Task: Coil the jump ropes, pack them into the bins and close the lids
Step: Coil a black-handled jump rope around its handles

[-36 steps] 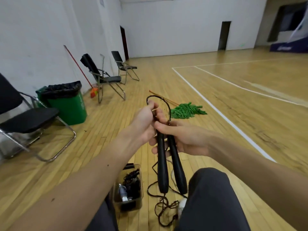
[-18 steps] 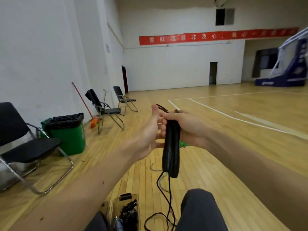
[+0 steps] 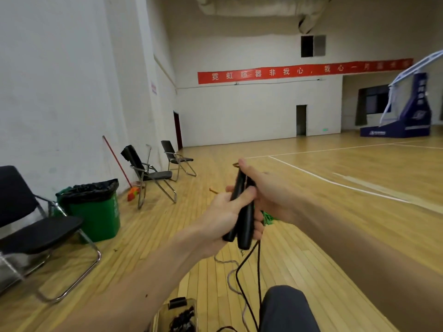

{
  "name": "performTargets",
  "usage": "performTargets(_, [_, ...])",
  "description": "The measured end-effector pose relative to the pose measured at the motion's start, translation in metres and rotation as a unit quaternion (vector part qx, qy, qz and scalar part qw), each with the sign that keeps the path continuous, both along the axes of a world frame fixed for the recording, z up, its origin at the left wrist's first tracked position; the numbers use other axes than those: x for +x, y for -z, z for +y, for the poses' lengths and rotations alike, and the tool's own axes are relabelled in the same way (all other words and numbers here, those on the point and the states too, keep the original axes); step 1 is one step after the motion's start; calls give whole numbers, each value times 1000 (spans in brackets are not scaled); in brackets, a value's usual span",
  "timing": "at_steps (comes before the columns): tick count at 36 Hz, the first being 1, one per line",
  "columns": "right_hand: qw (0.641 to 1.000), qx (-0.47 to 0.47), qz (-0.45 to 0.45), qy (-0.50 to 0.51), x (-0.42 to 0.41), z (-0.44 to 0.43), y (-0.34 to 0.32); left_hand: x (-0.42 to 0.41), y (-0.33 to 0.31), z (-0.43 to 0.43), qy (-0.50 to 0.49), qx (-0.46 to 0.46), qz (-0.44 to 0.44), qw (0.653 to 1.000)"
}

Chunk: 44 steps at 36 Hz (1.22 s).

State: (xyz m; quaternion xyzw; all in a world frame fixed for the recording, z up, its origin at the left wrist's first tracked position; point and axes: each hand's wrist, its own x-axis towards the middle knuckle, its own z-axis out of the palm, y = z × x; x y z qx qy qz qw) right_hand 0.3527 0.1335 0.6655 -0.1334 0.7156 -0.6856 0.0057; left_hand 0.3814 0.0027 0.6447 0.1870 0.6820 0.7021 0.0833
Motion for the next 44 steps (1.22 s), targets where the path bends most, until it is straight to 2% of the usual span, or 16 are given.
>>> performTargets(3, [997,-8,-50,-55,11,-5,23,-4,-1,-4,-40,41,-19,998])
performTargets(7, [983,-108,-106,-106,24,-15,43,-7,14,-1,-141,-61,38,987])
performTargets(9, [981,-120,-124,-94,29,-19,42,-6,25,2,-171,-93,100,976])
performTargets(10, [981,-112,-126,-91,29,-21,42,-10,32,2,-182,-118,169,961])
performTargets(12, [985,-82,-117,-97,31,-24,42,-19,46,-3,-234,-222,312,894])
performTargets(14, [990,-43,-91,-98,33,-25,45,-24,54,-9,-289,-291,388,825])
performTargets(16, [994,-6,-60,-87,34,-26,49,-22,56,-11,-307,-332,411,792])
performTargets(19, [996,29,-33,-75,35,-26,53,-24,63,-19,-326,-443,443,708])
performTargets(20, [996,31,-31,-78,37,-25,53,-24,63,-21,-318,-467,448,693])
performTargets(23, [993,15,-48,-108,39,-21,53,-23,55,-29,-305,-437,461,709])
performTargets(26, [985,4,-74,-157,42,-16,55,-30,38,-40,-355,-253,439,786])
performTargets(28, [977,7,-91,-190,46,-14,60,-36,28,-47,-345,-193,402,826])
performTargets(32, [962,-9,-121,-247,54,-18,64,-29,20,-51,-177,-157,327,915])
performTargets(34, [957,-35,-132,-255,56,-22,64,-21,27,-46,-91,-149,286,942])
performTargets(38, [940,-107,-178,-269,54,-25,71,-16,43,-38,-48,-135,282,949])
performTargets(44, [932,-107,-203,-280,57,-26,90,-19,56,-42,-33,-149,298,942])
